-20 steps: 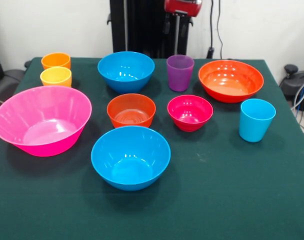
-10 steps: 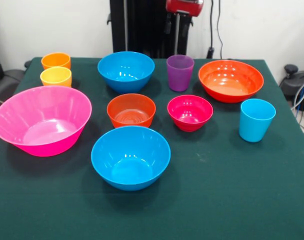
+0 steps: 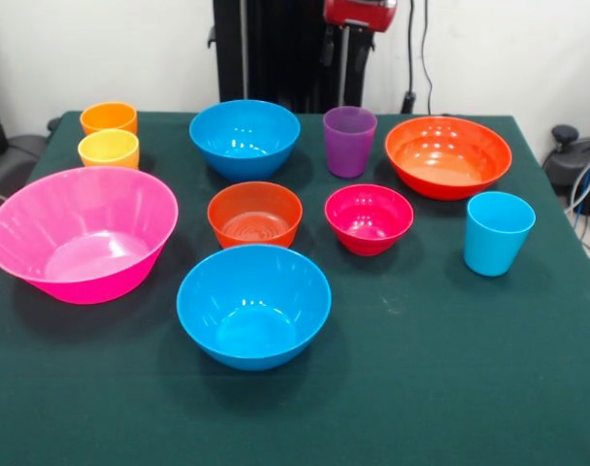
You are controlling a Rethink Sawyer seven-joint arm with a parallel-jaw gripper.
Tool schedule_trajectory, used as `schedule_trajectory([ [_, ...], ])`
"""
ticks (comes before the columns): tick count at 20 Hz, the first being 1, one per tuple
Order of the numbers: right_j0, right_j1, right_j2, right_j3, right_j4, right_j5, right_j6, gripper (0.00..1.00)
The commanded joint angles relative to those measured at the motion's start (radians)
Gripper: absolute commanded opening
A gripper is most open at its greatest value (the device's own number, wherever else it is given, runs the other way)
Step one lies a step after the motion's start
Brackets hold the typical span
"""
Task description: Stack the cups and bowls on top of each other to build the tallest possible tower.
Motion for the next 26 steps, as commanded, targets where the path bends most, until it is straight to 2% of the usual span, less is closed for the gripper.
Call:
schedule_trajectory([
  [1, 0.01, 0.039, 0.086, -0.05, 0.032, 0.02, 0.168, 1.0],
  [17, 0.034, -0.002, 0.075, -0.037, 0.055, 0.049, 0.175, 1.0],
  [26, 0.047, 0.011, 0.076, -0.04, 0.062, 0.032, 0.187, 1.0],
])
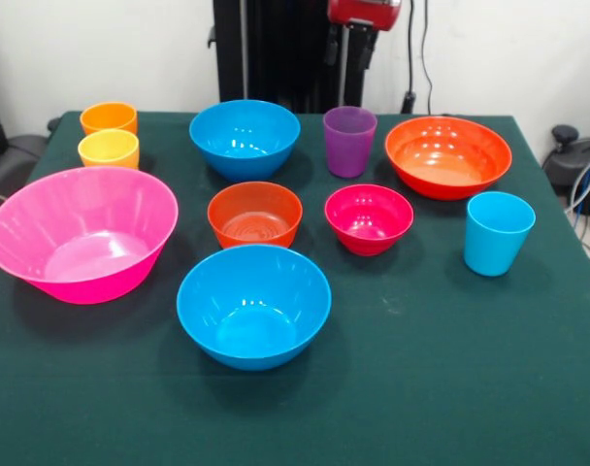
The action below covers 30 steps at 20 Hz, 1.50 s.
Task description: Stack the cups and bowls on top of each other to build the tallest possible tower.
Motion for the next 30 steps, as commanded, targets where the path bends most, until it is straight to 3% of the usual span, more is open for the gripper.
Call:
schedule_trajectory([
  [1, 0.028, 0.033, 0.075, -0.044, 0.066, 0.021, 0.192, 1.0],
  [13, 0.065, 0.272, 0.056, -0.165, 0.13, -0.193, 0.254, 1.0],
  [30, 0.086, 0.312, 0.023, -0.18, 0.177, -0.243, 0.261, 1.0],
])
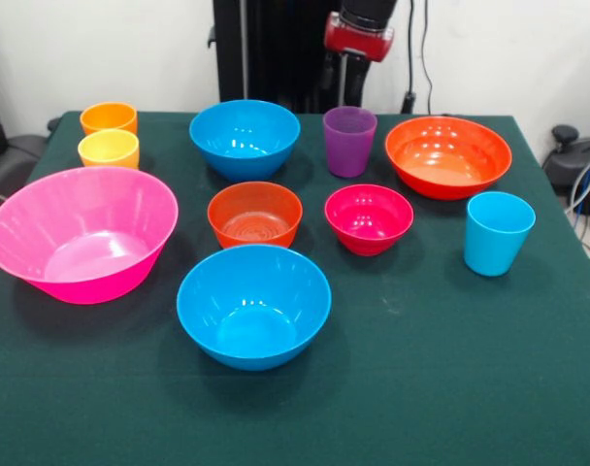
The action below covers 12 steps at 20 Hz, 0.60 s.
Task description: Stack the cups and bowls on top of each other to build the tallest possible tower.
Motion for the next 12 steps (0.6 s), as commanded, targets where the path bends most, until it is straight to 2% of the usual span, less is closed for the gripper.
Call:
schedule_trajectory([
  [1, 0.019, 0.047, 0.045, -0.143, 0.075, -0.042, 0.174, 1.0],
  [12, 0.011, 0.098, 0.059, -0.165, 0.087, -0.1, 0.211, 1.0],
])
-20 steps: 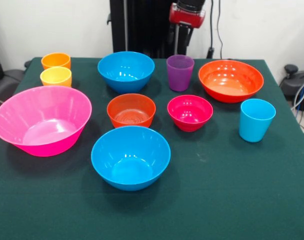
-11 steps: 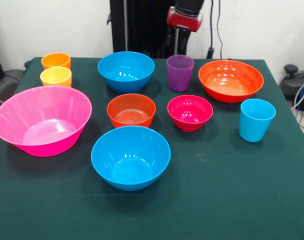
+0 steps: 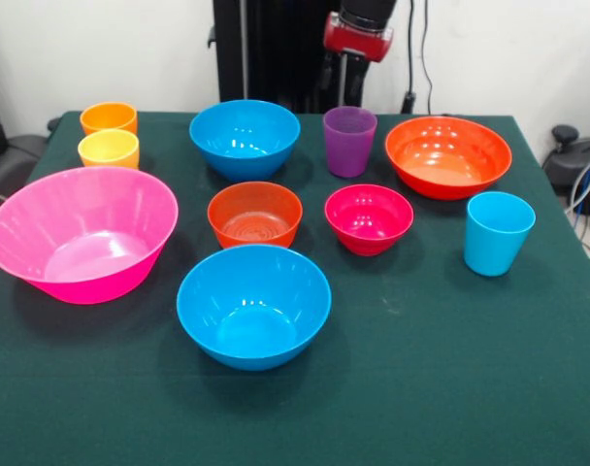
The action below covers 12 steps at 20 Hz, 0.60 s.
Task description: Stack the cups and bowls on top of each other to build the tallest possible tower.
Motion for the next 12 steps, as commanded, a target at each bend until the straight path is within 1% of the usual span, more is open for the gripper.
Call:
schedule_trajectory([
  [1, -0.001, 0.095, 0.067, -0.165, 0.085, -0.099, 0.212, 1.0],
  [5, 0.002, 0.108, 0.071, -0.166, 0.104, -0.121, 0.218, 1.0],
  [9, -0.006, 0.109, 0.077, -0.171, 0.116, -0.113, 0.214, 1.0],
  [12, 0.0, 0.096, 0.074, -0.163, 0.127, -0.1, 0.213, 1.0],
])
